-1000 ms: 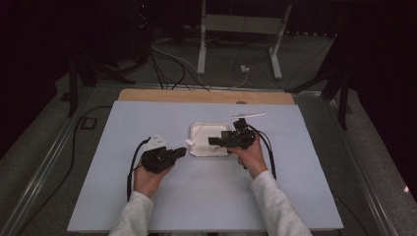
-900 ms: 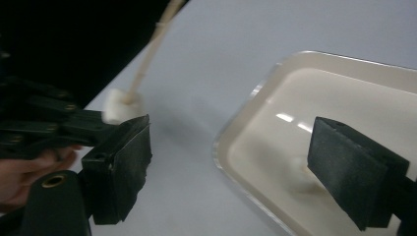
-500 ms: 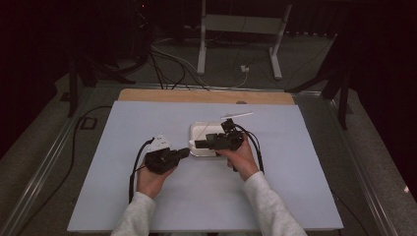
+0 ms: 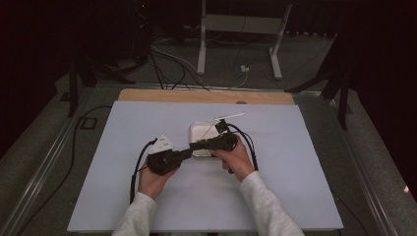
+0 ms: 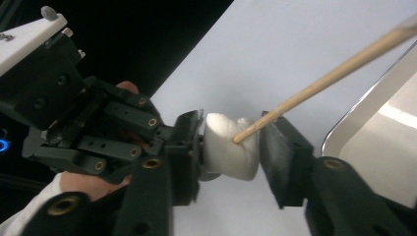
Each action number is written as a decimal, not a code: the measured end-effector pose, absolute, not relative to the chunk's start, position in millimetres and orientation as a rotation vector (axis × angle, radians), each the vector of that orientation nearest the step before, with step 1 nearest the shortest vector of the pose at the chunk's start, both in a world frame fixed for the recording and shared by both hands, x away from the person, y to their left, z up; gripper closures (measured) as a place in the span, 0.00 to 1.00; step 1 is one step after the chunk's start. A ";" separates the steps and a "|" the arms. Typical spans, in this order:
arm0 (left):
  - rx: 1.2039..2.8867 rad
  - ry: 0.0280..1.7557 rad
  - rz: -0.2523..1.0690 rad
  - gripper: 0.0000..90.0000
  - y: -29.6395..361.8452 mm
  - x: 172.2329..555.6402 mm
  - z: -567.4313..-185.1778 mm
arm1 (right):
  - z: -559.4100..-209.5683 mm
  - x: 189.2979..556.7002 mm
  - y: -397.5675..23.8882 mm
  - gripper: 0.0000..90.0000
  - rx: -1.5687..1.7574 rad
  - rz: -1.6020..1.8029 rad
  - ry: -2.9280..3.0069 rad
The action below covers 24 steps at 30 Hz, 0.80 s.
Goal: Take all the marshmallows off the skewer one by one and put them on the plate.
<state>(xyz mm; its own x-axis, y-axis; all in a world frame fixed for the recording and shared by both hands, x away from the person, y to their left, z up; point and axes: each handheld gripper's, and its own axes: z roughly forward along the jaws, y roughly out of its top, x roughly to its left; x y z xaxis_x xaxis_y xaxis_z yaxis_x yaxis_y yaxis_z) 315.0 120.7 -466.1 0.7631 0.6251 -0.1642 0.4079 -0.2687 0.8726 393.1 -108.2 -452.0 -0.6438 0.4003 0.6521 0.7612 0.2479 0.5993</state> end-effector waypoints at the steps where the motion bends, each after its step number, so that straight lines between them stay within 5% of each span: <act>1: 1.903 0.787 0.255 1.00 120.6 315.2 -466.4 | -452.1 393.2 -108.5 0.76 -1.068 -1.354 -2.163; 24: 1.916 0.736 0.239 1.00 121.2 314.6 -467.3 | -430.4 401.9 -141.3 0.85 -1.147 -1.399 -2.143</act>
<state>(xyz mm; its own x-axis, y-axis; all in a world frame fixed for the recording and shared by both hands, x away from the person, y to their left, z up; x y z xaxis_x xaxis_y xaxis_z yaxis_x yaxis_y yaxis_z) 314.6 121.2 -467.3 0.7930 0.5891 -0.1555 0.3861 -0.2884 0.8762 401.9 -141.3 -430.4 -0.6186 0.4422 0.6494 0.7724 0.1909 0.6057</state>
